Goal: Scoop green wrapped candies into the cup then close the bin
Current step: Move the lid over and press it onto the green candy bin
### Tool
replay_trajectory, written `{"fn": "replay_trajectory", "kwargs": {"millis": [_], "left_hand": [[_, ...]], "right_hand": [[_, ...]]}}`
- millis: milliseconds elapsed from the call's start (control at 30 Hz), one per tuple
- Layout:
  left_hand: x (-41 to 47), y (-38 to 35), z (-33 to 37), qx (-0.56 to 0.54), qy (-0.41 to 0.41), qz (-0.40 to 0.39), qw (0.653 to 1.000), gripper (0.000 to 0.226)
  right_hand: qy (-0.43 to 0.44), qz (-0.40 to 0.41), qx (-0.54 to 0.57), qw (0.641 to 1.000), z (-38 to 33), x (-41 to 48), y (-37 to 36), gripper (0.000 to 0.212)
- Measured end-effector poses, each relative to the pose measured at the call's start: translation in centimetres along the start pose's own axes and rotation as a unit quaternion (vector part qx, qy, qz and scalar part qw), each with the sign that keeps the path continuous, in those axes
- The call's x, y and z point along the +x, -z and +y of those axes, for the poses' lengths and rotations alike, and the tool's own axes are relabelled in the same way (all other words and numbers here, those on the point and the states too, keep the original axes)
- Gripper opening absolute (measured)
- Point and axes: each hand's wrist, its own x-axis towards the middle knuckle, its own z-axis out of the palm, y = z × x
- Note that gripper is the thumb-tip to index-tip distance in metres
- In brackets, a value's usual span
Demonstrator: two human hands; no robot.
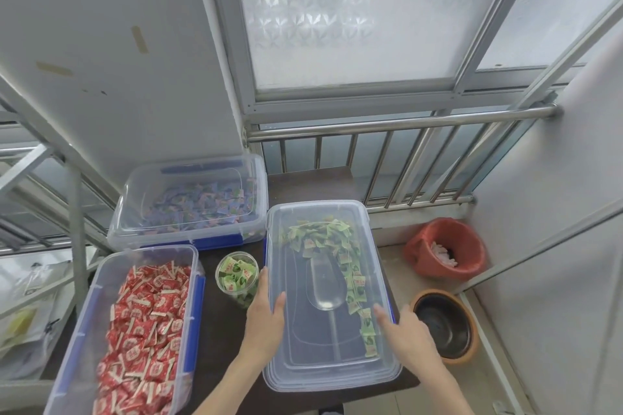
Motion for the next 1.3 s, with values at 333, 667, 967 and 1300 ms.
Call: {"fn": "replay_trajectory", "kwargs": {"millis": [333, 667, 967, 1300], "left_hand": [[-0.9, -0.8, -0.7, -0.124, 0.137, 0.035, 0.982, 0.074], [0.3, 0.6, -1.4, -0.220, 0.231, 0.037, 0.947, 0.086], [-0.9, -0.4, -1.0, -0.184, 0.157, 0.056, 0.969, 0.091], [-0.9, -1.0, -0.3, -0.117, 0.155, 0.093, 0.977, 0.062]], "right_hand": [[0.038, -0.027, 0.286, 0.957, 0.8, 2.6, -1.2, 0.088], [0.084, 0.003, 0.220, 0.972, 0.9, 4.1, 0.5, 0.059], [0.133, 0.060, 0.182, 0.973, -0.2, 3.0, -0.4, 0.025], [0.127, 0.095, 0.176, 0.972, -0.4, 2.4, -0.4, 0.031]]}}
